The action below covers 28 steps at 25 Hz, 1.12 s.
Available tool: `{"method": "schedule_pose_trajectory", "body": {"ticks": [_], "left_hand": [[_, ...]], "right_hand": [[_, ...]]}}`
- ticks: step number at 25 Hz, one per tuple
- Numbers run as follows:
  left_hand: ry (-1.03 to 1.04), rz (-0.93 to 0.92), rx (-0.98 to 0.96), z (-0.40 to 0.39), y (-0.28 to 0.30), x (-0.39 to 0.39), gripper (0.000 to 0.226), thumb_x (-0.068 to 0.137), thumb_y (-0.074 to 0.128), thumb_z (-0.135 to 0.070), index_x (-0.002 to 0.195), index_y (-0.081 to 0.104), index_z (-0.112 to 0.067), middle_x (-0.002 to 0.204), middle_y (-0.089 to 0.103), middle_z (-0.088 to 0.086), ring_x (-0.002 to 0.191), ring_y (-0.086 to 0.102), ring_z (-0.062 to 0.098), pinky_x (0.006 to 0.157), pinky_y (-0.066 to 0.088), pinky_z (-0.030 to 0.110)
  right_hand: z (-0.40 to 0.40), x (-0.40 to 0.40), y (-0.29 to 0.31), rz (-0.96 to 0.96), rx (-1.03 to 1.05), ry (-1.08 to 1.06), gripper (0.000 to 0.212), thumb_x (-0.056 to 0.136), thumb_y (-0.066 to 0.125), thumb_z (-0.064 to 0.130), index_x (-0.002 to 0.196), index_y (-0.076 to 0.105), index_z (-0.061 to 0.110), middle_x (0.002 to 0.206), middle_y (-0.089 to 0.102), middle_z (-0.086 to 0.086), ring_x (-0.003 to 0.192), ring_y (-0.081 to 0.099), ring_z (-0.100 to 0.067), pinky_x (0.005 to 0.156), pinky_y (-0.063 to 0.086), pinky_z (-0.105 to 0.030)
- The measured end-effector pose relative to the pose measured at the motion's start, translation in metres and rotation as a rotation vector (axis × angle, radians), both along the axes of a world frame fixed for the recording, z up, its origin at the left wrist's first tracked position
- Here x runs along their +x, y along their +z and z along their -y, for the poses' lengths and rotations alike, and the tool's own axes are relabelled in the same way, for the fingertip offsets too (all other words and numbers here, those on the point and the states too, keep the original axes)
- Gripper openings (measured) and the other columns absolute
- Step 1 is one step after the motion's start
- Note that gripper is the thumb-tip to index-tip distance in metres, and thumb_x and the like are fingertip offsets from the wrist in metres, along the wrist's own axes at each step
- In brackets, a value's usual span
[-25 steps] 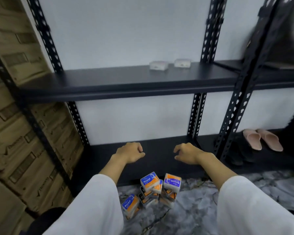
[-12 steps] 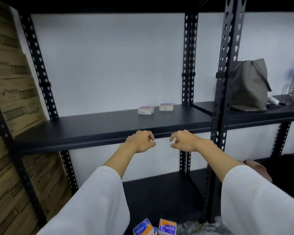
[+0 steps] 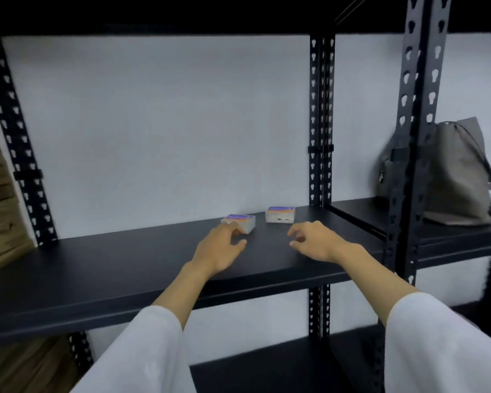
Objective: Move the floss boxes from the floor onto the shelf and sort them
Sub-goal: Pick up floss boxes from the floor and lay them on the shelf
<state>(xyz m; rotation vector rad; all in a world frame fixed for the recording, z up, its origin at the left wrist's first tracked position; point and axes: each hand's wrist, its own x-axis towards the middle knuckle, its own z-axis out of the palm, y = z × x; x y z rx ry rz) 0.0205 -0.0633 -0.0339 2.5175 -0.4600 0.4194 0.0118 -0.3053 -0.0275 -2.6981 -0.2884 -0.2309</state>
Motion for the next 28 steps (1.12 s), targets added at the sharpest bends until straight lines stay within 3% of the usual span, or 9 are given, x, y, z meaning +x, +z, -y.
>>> {"method": "schedule_pose_trajectory", "body": {"ticks": [5, 9, 15, 28], "left_hand": [[-0.013, 0.019, 0.027, -0.003, -0.008, 0.081, 0.037, 0.092, 0.054, -0.031, 0.128, 0.051, -0.023, 0.131, 0.049, -0.001, 0.116, 0.048, 0.018, 0.096, 0.044, 0.035], [-0.062, -0.002, 0.077, -0.001, -0.019, 0.129, 0.052, 0.090, 0.055, -0.037, 0.139, 0.042, -0.025, 0.142, 0.042, -0.006, 0.129, 0.040, 0.019, 0.107, 0.036, 0.037], [-0.074, -0.035, 0.139, -0.002, -0.029, 0.161, 0.060, 0.088, 0.055, -0.051, 0.142, 0.039, -0.032, 0.145, 0.041, -0.007, 0.137, 0.032, 0.019, 0.112, 0.030, 0.044], [0.068, 0.022, 0.233, -0.020, -0.021, 0.066, 0.059, 0.082, 0.054, -0.065, 0.134, 0.044, -0.040, 0.134, 0.043, -0.008, 0.123, 0.034, 0.021, 0.100, 0.034, 0.041]], "right_hand": [[0.003, 0.074, -0.011, 0.084, 0.012, -0.041, 0.034, 0.092, 0.052, 0.029, 0.126, 0.054, 0.022, 0.125, 0.058, -0.002, 0.112, 0.056, -0.021, 0.096, 0.046, -0.037], [-0.001, 0.129, -0.017, 0.201, -0.055, -0.064, 0.043, 0.091, 0.051, 0.028, 0.133, 0.047, 0.020, 0.131, 0.046, -0.005, 0.122, 0.043, -0.025, 0.100, 0.040, -0.037], [-0.002, 0.177, -0.033, 0.124, 0.013, -0.064, 0.057, 0.091, 0.052, 0.032, 0.143, 0.036, 0.017, 0.149, 0.035, -0.003, 0.137, 0.031, -0.022, 0.113, 0.029, -0.036], [-0.015, 0.077, -0.030, 0.192, 0.093, 0.067, 0.041, 0.083, 0.067, 0.028, 0.121, 0.054, 0.019, 0.126, 0.051, -0.001, 0.119, 0.042, -0.021, 0.094, 0.033, -0.025]]}}
